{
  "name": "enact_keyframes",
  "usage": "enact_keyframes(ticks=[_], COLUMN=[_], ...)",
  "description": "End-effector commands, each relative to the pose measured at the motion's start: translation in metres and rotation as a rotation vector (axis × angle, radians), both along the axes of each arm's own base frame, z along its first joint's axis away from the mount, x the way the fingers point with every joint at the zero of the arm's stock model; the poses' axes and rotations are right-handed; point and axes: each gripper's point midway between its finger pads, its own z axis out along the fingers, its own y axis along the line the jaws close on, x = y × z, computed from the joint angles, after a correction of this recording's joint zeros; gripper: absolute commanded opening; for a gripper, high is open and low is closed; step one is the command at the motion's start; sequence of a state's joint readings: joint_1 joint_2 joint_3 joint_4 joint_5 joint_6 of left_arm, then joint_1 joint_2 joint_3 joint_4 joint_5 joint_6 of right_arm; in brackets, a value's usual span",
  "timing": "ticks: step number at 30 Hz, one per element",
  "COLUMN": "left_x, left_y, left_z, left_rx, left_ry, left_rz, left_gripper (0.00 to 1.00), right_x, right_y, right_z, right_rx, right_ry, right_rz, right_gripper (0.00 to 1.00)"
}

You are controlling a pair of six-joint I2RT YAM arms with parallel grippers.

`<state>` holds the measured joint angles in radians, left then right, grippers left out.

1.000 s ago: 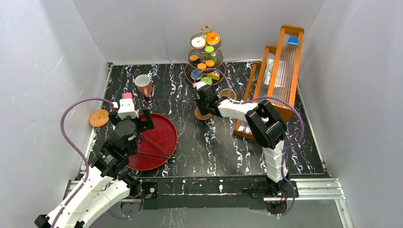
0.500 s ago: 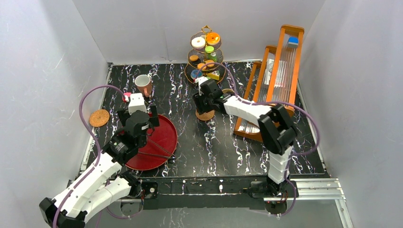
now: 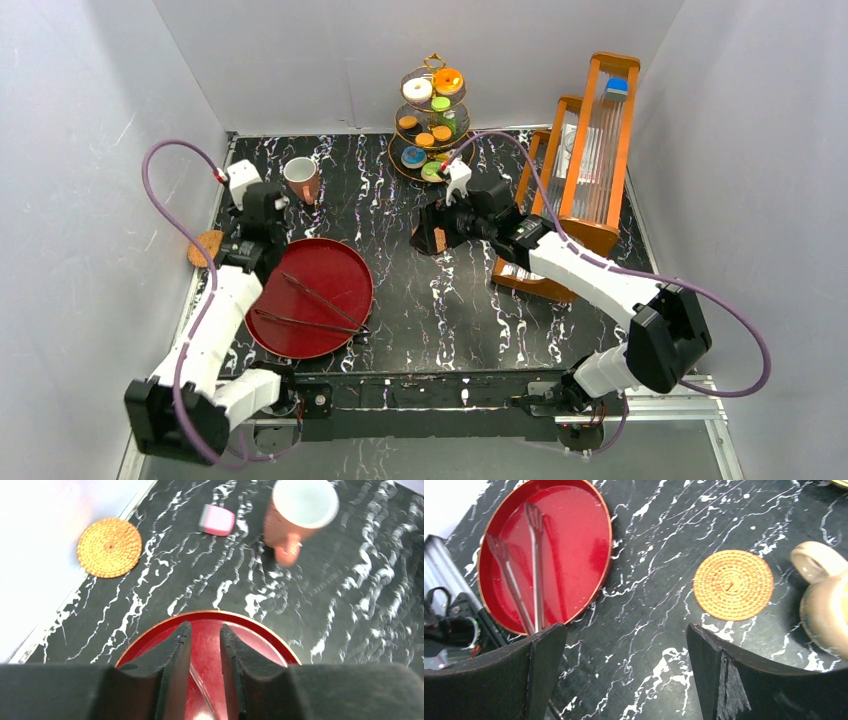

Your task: Serve the afternoon tea

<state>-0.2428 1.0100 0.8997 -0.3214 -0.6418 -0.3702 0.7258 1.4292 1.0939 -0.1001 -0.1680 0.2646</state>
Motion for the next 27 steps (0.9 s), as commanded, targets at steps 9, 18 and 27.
enact_keyframes(ticks=[9, 18, 27], left_x=[0.047, 0.033, 0.031], left_y=[0.1, 0.173, 0.206], left_z=[-0.06, -0.114, -0.14], left_rx=[-0.19, -0.174, -0.144], left_ry=[0.105, 0.154, 0.174], left_rz=[0.355, 0.578, 0.634], left_gripper=[0.0, 0.0, 0.0], right_x=[-0.029, -0.039, -0.046], right_y=[0.002, 0.004, 0.004], right_z=[0.052, 0.065, 0.064], right_rx=[0.156, 0.207, 0.214], right_ry=[-0.094, -0.115, -0.104], right_rz=[0.122, 0.166, 0.19], right_gripper=[0.99, 0.99, 0.99])
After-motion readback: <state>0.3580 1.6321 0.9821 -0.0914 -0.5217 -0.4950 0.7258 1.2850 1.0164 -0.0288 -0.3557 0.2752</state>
